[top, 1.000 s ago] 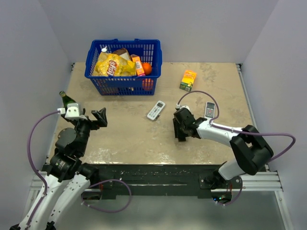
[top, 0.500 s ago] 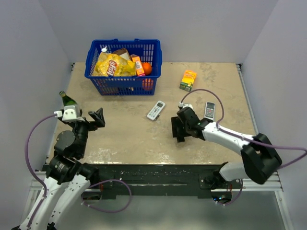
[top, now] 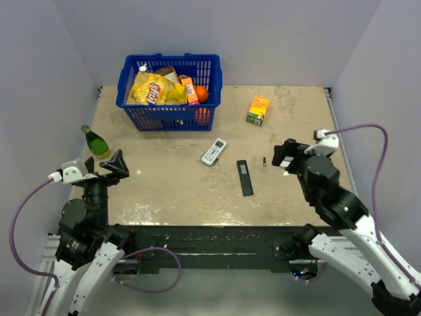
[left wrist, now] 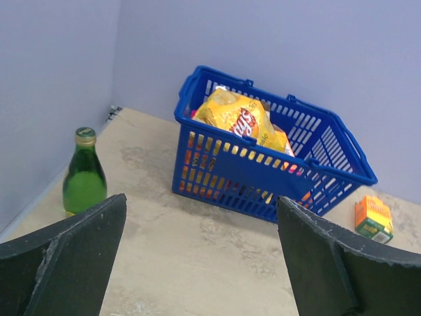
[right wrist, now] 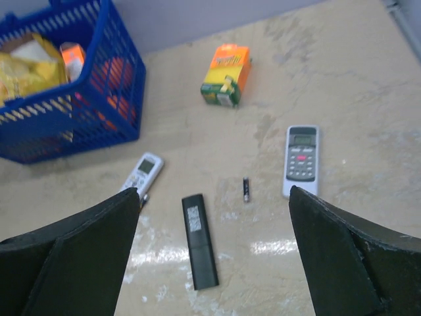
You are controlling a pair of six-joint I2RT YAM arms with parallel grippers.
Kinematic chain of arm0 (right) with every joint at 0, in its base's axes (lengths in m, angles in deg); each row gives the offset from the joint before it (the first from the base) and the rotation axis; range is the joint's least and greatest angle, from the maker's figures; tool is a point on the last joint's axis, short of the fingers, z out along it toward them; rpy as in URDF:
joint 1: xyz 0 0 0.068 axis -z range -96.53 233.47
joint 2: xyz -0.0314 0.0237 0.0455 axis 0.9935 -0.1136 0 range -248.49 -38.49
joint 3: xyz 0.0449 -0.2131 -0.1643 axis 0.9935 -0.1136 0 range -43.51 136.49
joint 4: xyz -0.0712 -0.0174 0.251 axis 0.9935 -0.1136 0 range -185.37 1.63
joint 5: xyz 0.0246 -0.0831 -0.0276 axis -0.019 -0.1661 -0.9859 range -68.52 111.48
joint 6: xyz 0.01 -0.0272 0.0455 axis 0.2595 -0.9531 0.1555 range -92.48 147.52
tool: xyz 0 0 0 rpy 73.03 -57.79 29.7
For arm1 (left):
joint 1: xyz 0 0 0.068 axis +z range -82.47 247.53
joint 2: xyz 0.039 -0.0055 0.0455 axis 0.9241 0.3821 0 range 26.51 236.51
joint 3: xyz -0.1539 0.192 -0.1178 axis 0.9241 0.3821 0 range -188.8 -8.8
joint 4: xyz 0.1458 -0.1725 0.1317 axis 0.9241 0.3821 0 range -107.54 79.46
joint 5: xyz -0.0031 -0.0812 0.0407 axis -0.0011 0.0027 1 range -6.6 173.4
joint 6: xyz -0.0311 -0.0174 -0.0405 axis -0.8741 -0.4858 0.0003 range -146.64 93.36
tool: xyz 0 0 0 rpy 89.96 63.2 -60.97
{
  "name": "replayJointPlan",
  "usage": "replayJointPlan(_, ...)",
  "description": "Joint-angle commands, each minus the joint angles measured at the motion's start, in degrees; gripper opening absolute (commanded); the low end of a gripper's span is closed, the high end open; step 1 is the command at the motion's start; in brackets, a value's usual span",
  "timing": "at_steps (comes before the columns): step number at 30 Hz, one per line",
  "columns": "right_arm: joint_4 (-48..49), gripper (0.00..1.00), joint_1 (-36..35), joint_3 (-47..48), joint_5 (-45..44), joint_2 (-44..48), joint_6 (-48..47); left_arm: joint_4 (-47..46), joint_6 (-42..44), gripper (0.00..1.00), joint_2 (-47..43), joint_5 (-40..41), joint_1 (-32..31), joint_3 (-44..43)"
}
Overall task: Load the batteries into the remote control
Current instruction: Reset both arms
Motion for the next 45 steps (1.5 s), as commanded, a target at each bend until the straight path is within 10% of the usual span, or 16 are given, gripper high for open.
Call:
replayJointPlan(1,-2.95,0.98,0.14,3.26,-11.77,9.54,-2.90,-0.94,-0.97,1.00,-3.23,5.37,-0.01,0.39)
replayJointPlan(17,6.02,0.98,0.23,-6.14,-16.08,38.91,-15.74,-0.76,0.00,1.00,-6.84,7.05,-0.01,1.97)
replayJointPlan(45,5.93,0.98,0.23,-7.20,-16.08,37.07,-16.61,-2.61,-0.18,0.99,-7.28,7.75,1.92,3.21)
